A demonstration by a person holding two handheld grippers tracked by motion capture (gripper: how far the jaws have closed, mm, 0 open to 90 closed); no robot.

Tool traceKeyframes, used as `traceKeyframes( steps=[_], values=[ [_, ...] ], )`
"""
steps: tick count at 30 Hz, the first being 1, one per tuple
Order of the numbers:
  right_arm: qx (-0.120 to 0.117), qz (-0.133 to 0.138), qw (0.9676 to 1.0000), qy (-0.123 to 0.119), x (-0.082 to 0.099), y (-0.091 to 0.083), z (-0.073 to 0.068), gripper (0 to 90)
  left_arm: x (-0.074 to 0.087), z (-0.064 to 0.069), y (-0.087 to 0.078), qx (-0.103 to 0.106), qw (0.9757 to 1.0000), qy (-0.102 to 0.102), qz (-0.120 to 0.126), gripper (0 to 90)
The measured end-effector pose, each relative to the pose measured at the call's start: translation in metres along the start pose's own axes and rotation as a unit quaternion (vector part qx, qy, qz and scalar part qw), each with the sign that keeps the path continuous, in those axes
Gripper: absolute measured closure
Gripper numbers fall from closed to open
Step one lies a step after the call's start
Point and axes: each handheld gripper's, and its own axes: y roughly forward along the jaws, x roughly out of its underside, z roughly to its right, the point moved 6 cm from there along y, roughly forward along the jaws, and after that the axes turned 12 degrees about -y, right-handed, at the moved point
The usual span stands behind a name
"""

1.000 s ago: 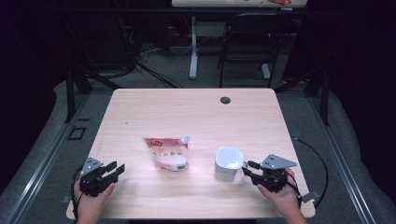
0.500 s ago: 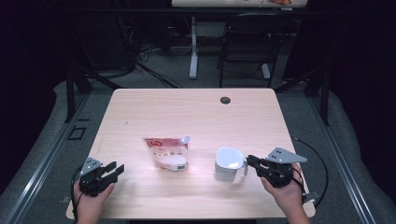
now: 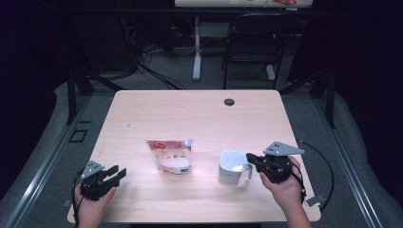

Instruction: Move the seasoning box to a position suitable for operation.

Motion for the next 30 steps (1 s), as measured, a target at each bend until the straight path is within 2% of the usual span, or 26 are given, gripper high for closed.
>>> traceKeyframes(
  steps=[8, 17, 30],
  values=[
    [-0.007, -0.008, 0.9999, -0.003, 0.0025, 0.0045, -0.0064, 90.0, 0.0006, 0.0009, 0.0013, -0.001, 1.0, 0.003, -0.003, 60.3],
    [-0.007, -0.019, 0.9998, 0.001, 0.0072, 0.0085, -0.0051, 90.0, 0.0005, 0.0001, 0.0009, -0.001, 1.0, 0.001, -0.002, 60.2],
    [-0.014, -0.01, 0.9997, 0.015, 0.0096, 0.0079, -0.004, 90.0, 0.0011, -0.0008, 0.0006, -0.004, 1.0, 0.0, -0.003, 60.1]
  ],
)
